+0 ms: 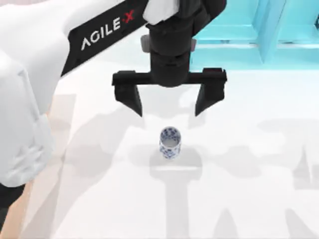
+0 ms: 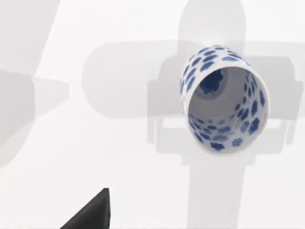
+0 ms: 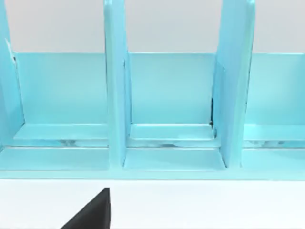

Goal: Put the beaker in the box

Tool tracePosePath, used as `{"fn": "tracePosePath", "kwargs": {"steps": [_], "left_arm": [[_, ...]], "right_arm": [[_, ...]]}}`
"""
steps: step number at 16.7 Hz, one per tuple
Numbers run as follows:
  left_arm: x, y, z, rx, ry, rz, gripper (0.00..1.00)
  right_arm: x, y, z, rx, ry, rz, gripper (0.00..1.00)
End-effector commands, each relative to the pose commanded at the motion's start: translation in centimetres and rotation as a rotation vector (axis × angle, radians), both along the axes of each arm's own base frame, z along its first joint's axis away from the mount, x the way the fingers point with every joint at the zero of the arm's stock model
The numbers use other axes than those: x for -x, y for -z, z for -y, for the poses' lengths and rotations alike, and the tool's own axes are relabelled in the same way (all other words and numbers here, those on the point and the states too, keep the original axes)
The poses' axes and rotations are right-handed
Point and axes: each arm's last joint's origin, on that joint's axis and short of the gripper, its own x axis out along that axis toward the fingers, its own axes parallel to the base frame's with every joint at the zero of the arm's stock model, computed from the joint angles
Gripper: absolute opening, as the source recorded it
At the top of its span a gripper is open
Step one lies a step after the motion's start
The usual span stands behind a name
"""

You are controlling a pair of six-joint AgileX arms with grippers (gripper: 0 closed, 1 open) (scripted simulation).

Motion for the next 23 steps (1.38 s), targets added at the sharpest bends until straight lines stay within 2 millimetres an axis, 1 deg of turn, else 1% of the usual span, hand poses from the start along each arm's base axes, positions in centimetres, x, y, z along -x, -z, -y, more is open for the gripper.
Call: {"fn": "tracePosePath", "kwargs": {"steps": [2,4,10,12,13,15,18,20,21,23], "left_arm": [[0.0,0.5,1.4,-0.013,0.003,-0.004,1.00],[0.1,0.4,2.1,-0.008,0.003,0.008,1.00],[-0.1,0.3,2.1,-0.003,-0.001,0.013,1.00],[-0.1,0.7,2.2,-0.003,0.001,0.013,1.00],[-0.1,1.3,2.3,-0.004,0.003,0.013,1.00],[-0.3,3.2,2.4,-0.004,0.003,0.012,1.00],[-0.2,7.3,2.5,-0.003,0.003,0.014,1.00],[0.0,9.4,2.4,-0.004,0.003,0.013,1.00],[0.0,10.0,2.3,-0.004,0.003,0.013,1.00],[0.1,10.3,2.3,-0.004,0.003,0.013,1.00]], "right_arm": [[0.0,0.0,0.0,0.000,0.000,0.000,1.00],[0.0,0.0,0.0,0.000,0.000,0.000,1.00],[0.0,0.0,0.0,0.000,0.000,0.000,1.00],[0.0,0.0,0.0,0.000,0.000,0.000,1.00],[0.0,0.0,0.0,0.000,0.000,0.000,1.00],[0.0,0.0,0.0,0.000,0.000,0.000,1.00],[0.0,0.0,0.0,0.000,0.000,0.000,1.00],[0.0,0.0,0.0,0.000,0.000,0.000,1.00],[0.0,0.0,0.0,0.000,0.000,0.000,1.00],[0.0,0.0,0.0,0.000,0.000,0.000,1.00]]}}
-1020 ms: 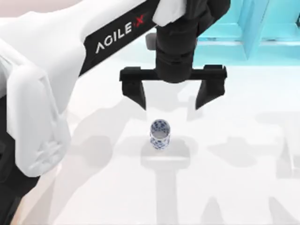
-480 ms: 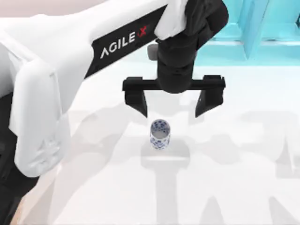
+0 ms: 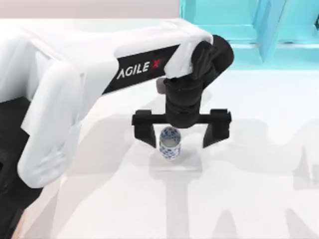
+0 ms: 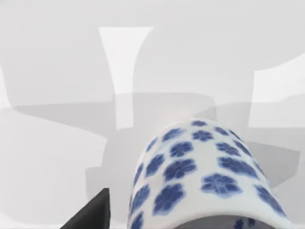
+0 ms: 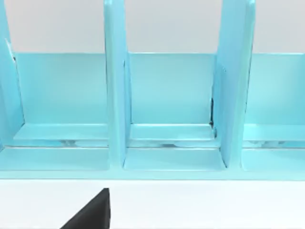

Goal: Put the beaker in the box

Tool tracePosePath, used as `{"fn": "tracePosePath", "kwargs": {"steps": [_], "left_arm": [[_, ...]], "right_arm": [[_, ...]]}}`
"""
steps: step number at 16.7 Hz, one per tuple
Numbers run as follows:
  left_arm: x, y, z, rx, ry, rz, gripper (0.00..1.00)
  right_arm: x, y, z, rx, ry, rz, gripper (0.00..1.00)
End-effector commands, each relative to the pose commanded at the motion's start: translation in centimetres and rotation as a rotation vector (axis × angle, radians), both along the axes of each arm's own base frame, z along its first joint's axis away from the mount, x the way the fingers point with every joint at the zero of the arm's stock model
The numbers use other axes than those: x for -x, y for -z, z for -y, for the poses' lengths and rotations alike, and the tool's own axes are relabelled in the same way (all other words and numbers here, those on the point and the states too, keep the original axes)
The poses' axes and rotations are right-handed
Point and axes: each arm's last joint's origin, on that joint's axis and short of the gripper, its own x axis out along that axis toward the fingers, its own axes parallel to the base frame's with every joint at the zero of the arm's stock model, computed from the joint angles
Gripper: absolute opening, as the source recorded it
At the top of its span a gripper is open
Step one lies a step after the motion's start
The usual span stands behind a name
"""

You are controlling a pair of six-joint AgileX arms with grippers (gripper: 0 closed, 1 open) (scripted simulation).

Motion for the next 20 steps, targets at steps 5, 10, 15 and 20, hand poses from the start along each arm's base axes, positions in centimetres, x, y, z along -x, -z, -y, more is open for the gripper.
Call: {"fn": "tracePosePath", "kwargs": {"steps": [5,10,15,20], "left_arm": [[0.00,0.00,0.00,0.000,0.000,0.000,0.85],[0.00,0.00,0.00,0.000,0.000,0.000,0.47],[0.00,0.00,0.00,0.000,0.000,0.000,0.10],[0.00,0.00,0.00,0.000,0.000,0.000,0.00]], "right_arm": [[0.00,0.00,0.00,0.000,0.000,0.000,1.00],[0.00,0.00,0.00,0.000,0.000,0.000,1.00],[0.00,0.00,0.00,0.000,0.000,0.000,1.00],[0.00,0.00,0.00,0.000,0.000,0.000,1.00]]}}
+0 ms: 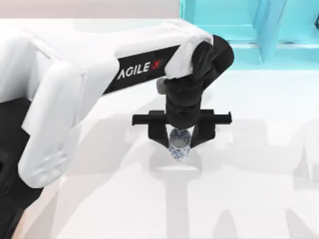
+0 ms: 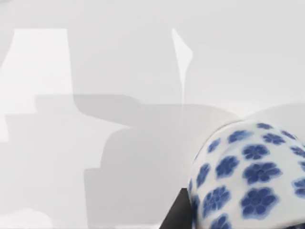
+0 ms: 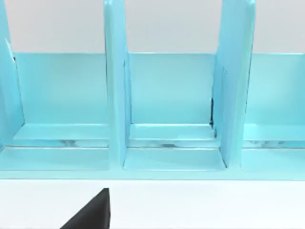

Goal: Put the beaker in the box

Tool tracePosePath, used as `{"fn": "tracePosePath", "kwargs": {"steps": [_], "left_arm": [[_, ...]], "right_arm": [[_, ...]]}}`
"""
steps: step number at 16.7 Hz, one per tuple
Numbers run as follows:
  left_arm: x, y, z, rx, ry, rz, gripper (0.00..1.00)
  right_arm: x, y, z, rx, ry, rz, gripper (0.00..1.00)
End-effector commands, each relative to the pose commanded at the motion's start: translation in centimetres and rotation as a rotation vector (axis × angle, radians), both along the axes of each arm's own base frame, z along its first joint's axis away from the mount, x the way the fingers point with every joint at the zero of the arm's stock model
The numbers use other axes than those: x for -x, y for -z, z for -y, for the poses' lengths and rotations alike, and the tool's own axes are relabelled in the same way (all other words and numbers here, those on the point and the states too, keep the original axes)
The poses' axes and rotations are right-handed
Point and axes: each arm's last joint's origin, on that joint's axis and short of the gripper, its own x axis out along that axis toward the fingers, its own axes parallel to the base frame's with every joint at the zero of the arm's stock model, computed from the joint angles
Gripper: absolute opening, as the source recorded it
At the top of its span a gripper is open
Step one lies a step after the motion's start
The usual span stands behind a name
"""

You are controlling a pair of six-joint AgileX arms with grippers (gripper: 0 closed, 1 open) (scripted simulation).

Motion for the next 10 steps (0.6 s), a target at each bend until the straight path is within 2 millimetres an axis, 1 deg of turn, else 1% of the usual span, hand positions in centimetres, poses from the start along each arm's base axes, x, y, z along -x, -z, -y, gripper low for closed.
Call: {"fn": "tracePosePath", "kwargs": {"steps": [6,7,8,10], "left_arm": [[-0.1,-0.1,-0.1,0.000,0.000,0.000,0.00],[-0.4,-0.2,-0.6,-0.001,0.000,-0.001,0.00],[-0.9,-0.6,-1.4,-0.003,0.001,-0.003,0.00],[-2.4,-1.8,-4.4,-0.005,0.000,-0.007,0.00]], "right_arm": [[0.0,0.0,0.0,0.000,0.000,0.000,1.00],[0.0,0.0,0.0,0.000,0.000,0.000,1.00],[0.0,0.0,0.0,0.000,0.000,0.000,1.00],[0.0,0.0,0.0,0.000,0.000,0.000,1.00]]}}
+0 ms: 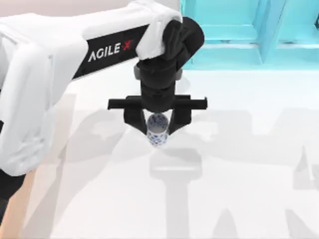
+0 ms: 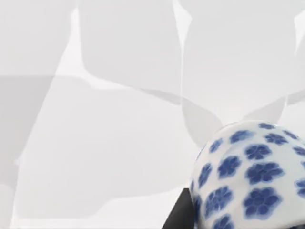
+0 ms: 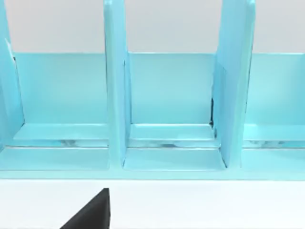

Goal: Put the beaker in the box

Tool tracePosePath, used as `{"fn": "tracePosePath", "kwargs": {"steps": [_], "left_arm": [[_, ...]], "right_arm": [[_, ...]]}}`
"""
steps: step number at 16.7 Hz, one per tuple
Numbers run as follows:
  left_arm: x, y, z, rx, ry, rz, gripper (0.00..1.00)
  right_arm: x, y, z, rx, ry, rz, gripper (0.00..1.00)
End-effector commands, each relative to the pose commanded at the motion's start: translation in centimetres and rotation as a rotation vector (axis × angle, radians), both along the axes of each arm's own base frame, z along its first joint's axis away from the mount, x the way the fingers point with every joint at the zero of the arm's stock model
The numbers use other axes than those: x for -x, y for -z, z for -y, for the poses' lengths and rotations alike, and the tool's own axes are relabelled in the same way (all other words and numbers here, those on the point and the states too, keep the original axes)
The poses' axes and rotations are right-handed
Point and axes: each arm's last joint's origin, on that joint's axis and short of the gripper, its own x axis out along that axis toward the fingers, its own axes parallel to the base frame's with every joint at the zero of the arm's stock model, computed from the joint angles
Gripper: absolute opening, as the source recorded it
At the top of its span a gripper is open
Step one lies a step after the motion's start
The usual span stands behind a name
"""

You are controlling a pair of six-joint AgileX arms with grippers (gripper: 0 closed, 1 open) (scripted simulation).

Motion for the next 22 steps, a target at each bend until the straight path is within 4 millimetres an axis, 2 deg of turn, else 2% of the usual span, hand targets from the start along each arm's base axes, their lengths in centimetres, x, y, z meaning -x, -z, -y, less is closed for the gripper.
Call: {"fn": "tracePosePath", "kwargs": {"steps": [3,6,9,11,12,15,22], "left_arm": [[-2.7,-2.9,-7.5,0.002,-0.002,-0.001,0.00],[-3.7,-6.4,-17.4,0.007,-0.003,0.007,0.00],[-2.1,-9.4,-27.0,0.006,-0.002,0.010,0.00],[0.0,-10.8,-31.7,0.006,-0.001,0.005,0.00],[1.1,-11.4,-33.4,0.007,-0.001,0.004,0.00],[3.3,-12.4,-36.1,0.008,0.000,0.002,0.00],[3.4,-12.0,-36.3,0.006,0.003,0.002,0.00]], "right_arm": [[0.0,0.0,0.0,0.000,0.000,0.000,1.00],[0.0,0.0,0.0,0.000,0.000,0.000,1.00],[0.0,0.0,0.0,0.000,0.000,0.000,1.00],[0.0,0.0,0.0,0.000,0.000,0.000,1.00],[0.0,0.0,0.0,0.000,0.000,0.000,1.00],[0.0,0.0,0.0,0.000,0.000,0.000,1.00],[0.0,0.0,0.0,0.000,0.000,0.000,1.00]]}}
